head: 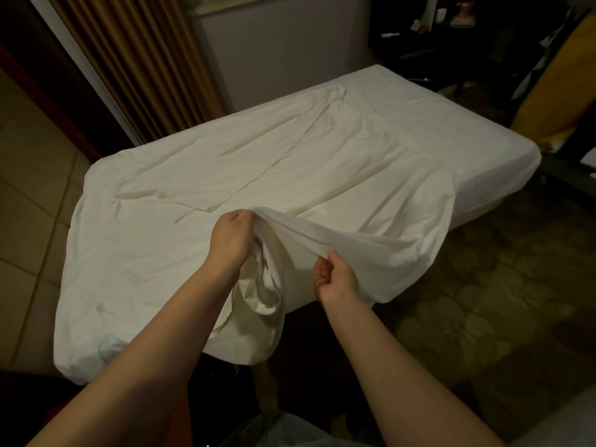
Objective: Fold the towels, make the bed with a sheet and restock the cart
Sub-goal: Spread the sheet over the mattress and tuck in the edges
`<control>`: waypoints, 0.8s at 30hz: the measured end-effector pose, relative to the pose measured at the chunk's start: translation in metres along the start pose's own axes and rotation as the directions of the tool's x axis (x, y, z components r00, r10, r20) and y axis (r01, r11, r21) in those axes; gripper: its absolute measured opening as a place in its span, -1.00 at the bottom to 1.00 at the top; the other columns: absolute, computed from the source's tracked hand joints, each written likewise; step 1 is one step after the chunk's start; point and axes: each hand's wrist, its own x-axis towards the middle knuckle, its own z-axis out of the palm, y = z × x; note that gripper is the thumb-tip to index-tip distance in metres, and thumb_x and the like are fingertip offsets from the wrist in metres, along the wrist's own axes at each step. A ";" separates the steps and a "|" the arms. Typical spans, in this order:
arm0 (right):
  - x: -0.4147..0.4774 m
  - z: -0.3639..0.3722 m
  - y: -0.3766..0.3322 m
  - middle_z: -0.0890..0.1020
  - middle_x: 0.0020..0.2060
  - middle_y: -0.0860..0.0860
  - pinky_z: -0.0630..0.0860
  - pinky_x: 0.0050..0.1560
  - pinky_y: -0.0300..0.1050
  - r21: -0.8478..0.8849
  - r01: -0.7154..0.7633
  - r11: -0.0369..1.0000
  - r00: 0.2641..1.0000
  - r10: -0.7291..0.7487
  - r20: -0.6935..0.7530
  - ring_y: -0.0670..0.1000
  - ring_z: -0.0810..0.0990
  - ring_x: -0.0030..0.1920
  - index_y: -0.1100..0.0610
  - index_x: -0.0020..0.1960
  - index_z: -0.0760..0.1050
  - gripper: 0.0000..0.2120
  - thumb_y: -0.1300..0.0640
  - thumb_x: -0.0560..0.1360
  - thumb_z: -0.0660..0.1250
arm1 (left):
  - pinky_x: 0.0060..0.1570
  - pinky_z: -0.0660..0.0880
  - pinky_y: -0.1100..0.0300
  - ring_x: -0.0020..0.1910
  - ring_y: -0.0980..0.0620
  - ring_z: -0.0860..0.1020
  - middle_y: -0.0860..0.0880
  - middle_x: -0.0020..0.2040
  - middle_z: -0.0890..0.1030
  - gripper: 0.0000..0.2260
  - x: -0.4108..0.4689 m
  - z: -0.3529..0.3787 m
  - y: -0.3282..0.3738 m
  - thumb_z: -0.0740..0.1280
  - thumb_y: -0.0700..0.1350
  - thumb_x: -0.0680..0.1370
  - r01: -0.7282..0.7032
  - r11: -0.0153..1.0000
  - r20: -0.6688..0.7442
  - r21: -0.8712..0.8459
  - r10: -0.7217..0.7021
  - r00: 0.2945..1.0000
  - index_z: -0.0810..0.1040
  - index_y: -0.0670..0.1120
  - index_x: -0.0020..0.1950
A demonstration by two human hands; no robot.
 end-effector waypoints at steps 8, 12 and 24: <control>-0.021 0.009 -0.044 0.53 -0.18 0.04 0.51 -0.25 -0.26 -0.159 0.333 0.929 0.943 -0.329 0.054 -0.04 0.53 -0.19 0.19 -0.15 0.49 -0.89 0.31 0.54 0.30 | -0.26 0.28 0.05 -0.30 -0.07 0.36 -0.17 -0.28 0.42 -0.79 -0.002 -0.008 -0.015 0.13 -0.17 0.54 0.011 1.000 0.046 0.019 -0.012 0.999 0.50 -0.19 -0.20; -0.034 0.016 -0.061 0.56 -0.21 0.05 0.53 -0.27 -0.27 -0.278 0.442 0.853 0.897 -0.427 0.119 -0.04 0.53 -0.21 0.23 -0.17 0.52 -0.91 0.30 0.52 0.33 | -0.27 0.31 0.04 -0.31 -0.07 0.39 -0.18 -0.28 0.45 -0.66 -0.004 -0.008 -0.018 0.13 -0.10 0.48 0.009 1.000 0.055 -0.010 -0.009 0.998 0.49 -0.39 -0.18; -0.052 0.024 -0.087 0.57 -0.29 0.05 0.56 -0.26 -0.27 -0.496 0.607 0.620 0.793 -0.512 0.330 -0.07 0.54 -0.29 0.22 -0.21 0.51 -0.87 0.27 0.53 0.34 | -0.04 0.45 0.12 -0.12 -0.05 0.56 -0.09 -0.04 0.60 -0.70 -0.014 -0.021 -0.030 0.28 -0.20 0.54 -0.015 0.920 0.231 0.393 -0.083 0.969 0.54 -0.14 0.28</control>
